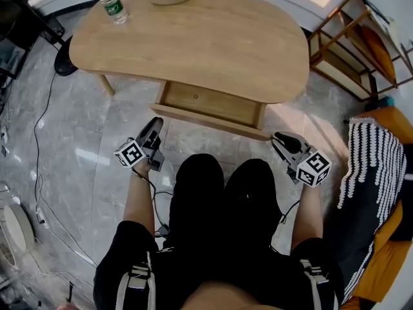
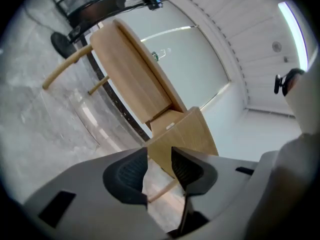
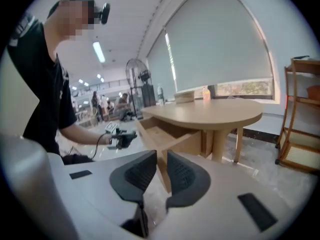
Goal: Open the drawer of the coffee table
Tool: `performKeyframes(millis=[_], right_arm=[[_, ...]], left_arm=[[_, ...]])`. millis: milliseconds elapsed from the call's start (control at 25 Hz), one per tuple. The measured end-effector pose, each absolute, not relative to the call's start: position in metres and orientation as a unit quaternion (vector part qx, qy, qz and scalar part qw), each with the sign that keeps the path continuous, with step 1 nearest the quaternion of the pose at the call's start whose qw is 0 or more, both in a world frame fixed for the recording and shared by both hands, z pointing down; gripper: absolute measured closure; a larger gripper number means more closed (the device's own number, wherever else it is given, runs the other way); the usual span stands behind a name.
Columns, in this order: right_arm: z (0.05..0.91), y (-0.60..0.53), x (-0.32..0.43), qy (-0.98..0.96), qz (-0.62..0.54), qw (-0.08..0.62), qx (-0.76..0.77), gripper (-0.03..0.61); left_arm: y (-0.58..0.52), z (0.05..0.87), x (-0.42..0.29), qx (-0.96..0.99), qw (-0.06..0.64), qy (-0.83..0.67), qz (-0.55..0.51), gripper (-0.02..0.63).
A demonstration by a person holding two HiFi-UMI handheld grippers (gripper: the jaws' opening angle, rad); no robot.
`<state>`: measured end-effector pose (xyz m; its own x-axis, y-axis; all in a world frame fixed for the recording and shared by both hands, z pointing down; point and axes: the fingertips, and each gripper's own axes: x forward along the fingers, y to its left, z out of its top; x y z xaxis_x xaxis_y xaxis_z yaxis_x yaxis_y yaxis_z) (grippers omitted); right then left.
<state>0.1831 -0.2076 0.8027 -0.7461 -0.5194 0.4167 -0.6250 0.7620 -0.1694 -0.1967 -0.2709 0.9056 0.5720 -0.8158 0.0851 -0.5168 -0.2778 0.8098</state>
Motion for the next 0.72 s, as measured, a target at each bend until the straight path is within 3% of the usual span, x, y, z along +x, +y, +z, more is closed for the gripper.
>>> performKeyframes(millis=[120, 280, 440, 520, 720], right_arm=[[0.759, -0.219, 0.184, -0.924, 0.151, 0.072, 0.343, 0.522], [0.713, -0.249, 0.172, -0.902, 0.105, 0.022, 0.418, 0.551], [0.681, -0.271, 0.141, -0.861, 0.054, 0.006, 0.506, 0.563], [0.663, -0.274, 0.12, -0.854, 0.033, 0.003, 0.52, 0.563], [0.637, -0.282, 0.086, -0.835, 0.0, 0.016, 0.549, 0.563]], left_arm=[[-0.27, 0.879, -0.227, 0.788, 0.35, -0.496, -0.101, 0.466], [-0.273, 0.831, -0.26, 0.773, 0.234, -0.59, 0.004, 0.47], [-0.274, 0.764, -0.267, 0.754, 0.13, -0.641, 0.057, 0.518], [-0.277, 0.732, -0.26, 0.739, 0.088, -0.663, 0.082, 0.583], [-0.289, 0.687, -0.215, 0.755, 0.07, -0.648, 0.071, 0.592]])
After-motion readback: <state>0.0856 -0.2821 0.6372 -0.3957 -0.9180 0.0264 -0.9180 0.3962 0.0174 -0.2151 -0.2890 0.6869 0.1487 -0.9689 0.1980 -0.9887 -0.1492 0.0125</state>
